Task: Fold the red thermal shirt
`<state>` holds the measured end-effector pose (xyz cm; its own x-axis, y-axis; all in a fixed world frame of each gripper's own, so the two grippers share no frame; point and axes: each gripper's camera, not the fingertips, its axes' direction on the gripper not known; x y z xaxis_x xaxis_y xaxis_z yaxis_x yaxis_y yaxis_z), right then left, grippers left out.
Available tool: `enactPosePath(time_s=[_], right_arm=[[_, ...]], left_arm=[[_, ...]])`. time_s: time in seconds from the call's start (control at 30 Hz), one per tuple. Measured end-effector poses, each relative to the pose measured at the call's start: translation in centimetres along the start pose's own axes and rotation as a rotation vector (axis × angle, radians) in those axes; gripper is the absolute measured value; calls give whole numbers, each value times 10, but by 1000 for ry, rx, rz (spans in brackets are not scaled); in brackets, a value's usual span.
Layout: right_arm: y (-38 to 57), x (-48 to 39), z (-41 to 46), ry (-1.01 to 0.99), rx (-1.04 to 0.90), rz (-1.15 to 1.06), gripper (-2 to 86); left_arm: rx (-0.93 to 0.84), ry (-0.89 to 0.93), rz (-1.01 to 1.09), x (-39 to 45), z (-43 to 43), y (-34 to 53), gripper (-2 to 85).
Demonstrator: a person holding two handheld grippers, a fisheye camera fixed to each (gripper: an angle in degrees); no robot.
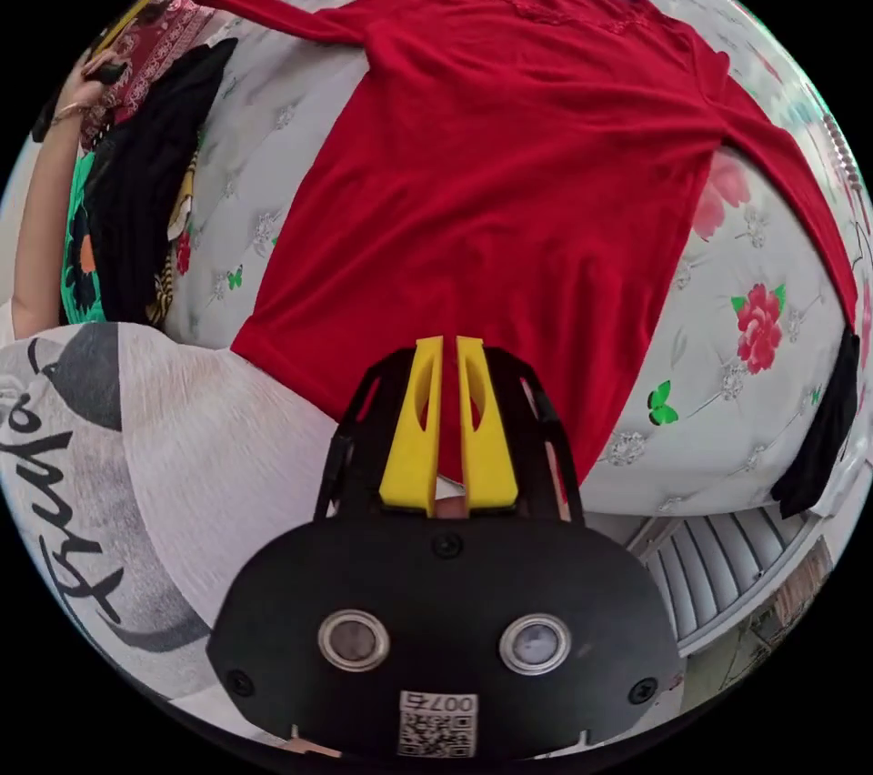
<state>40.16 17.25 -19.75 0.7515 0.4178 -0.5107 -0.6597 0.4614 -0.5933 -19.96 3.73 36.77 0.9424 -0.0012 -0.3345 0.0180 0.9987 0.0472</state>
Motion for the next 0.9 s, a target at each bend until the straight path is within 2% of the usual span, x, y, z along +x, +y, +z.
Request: enactPosePath(time_s=[0.07,0.1,0.17,0.3,0.43,0.63,0.77,0.87,0.9], right_arm=[[18,9,-22,-2,98,47,4],[32,15,-34,13,152,81,4],[51,23,-46,53,209,128,6],[86,37,-47,116,229,235,18],[105,30,-47,98,276,234,32],[91,-15,-39,175,311,-12,46],[68,-52,-10,195,184,-217,56],[59,-62,27,268,49,-236,47],[60,-69,26,280,62,-254,38]], left_arm=[[-90,230,240,105,25,23,2],[-124,284,302,130,33,34,4],[-294,475,571,224,73,99,17],[-590,537,720,305,131,212,72],[-677,492,622,320,144,266,83],[-834,201,414,272,179,295,64],[-833,75,319,253,194,303,58],[-854,29,271,253,207,318,56],[-863,20,261,253,209,321,56]])
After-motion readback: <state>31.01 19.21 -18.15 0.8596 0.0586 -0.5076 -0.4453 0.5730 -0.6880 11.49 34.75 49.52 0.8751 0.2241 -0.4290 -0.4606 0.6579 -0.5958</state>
